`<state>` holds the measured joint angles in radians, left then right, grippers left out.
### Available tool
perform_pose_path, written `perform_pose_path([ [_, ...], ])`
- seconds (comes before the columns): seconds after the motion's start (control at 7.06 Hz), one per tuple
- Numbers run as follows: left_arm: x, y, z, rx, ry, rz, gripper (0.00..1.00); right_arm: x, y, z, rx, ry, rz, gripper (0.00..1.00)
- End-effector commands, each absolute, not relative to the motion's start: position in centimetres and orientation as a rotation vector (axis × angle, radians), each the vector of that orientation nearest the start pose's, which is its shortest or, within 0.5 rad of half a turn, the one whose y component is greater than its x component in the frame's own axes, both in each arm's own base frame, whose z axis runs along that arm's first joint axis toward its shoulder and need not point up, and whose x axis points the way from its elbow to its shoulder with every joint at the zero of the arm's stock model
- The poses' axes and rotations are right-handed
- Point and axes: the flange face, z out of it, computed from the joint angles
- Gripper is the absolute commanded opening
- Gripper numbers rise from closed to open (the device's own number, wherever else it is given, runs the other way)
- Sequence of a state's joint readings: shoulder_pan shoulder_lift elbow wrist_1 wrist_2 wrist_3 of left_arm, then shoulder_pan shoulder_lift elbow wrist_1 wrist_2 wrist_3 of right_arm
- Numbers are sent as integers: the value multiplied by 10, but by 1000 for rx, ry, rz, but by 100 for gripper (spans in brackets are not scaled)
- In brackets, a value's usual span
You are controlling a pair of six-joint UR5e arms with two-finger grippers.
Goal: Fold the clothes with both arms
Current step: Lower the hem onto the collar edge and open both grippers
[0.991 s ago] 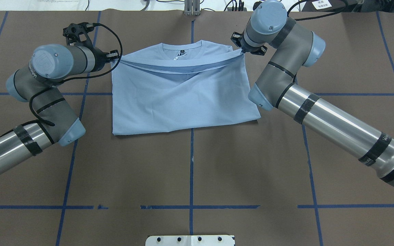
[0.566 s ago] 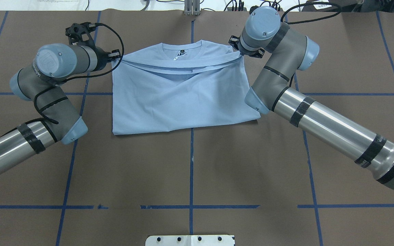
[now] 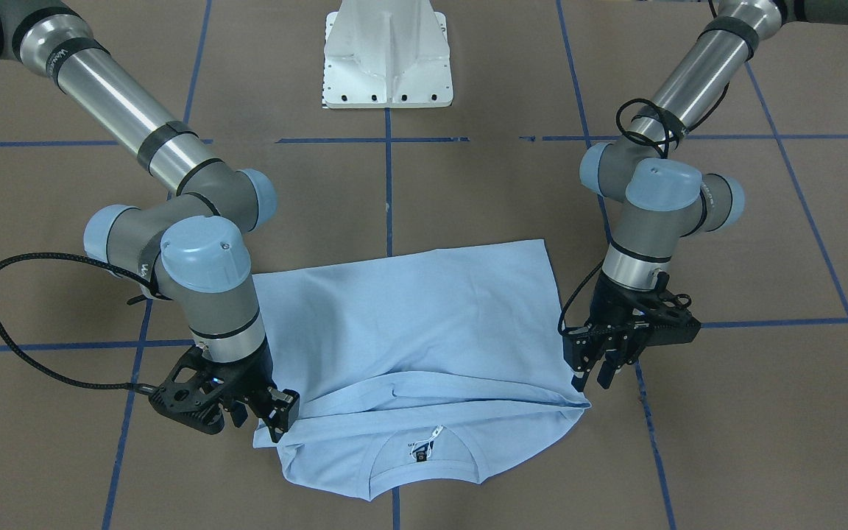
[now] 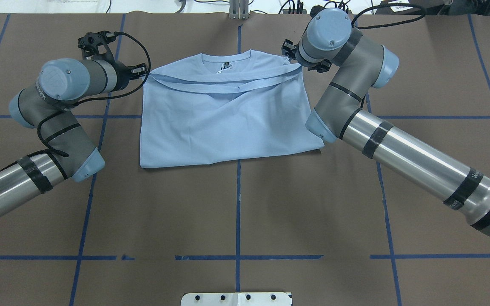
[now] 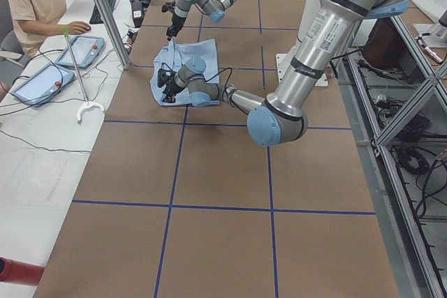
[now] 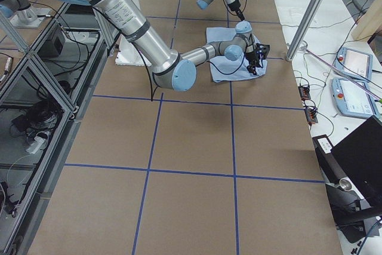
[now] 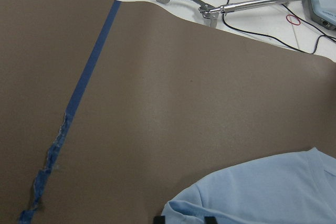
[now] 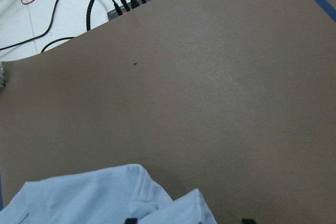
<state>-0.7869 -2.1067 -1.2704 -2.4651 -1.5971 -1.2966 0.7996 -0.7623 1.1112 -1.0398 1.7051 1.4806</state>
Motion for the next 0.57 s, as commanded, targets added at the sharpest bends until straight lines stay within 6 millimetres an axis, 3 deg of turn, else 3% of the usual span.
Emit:
perform_pose_path([
  [0.0,418,-603,388,562,1018,-435,55,-469,-597,323,244,-959,606,81],
  [0.14,419,-597,384,531,1050,-404,58,-466,-555,334,188,-996,658,87],
  [0.28,418,-590,388,487,1069,-374,59,-443,-512,336,142,-1048,707,90],
  [0.42,417,-587,382,474,1089,-367,60,-433,-479,347,86,-1060,755,93],
])
